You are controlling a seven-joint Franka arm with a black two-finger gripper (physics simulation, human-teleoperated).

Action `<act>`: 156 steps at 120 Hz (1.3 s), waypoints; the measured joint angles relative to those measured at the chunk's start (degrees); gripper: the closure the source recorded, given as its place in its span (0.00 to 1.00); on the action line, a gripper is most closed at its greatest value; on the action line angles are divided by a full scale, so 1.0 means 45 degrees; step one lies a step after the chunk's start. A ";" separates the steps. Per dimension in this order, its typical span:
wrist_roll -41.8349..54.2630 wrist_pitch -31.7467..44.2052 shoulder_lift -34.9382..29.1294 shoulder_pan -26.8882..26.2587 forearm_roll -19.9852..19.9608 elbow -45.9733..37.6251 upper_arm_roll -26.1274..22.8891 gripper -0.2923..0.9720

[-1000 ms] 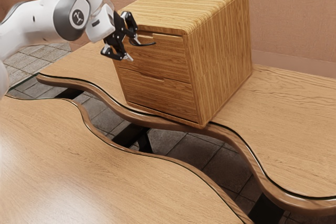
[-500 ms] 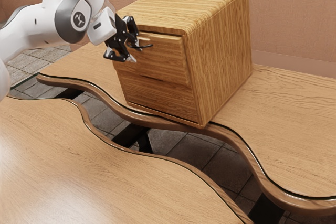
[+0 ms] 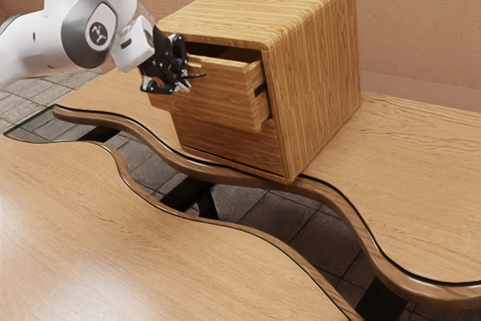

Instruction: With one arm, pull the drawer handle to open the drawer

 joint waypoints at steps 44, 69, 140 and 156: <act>-0.0008 -0.0112 -0.0790 0.0001 0.0044 -0.0979 0.0012 0.72; -0.0018 -0.0160 -0.1656 0.0112 0.0117 -0.1945 -0.0054 0.74; -0.0031 -0.0338 -0.3882 0.0456 0.0265 -0.4346 -0.0096 0.67; -0.0029 -0.0553 -0.4253 0.0511 0.0234 -0.4621 -0.0099 0.64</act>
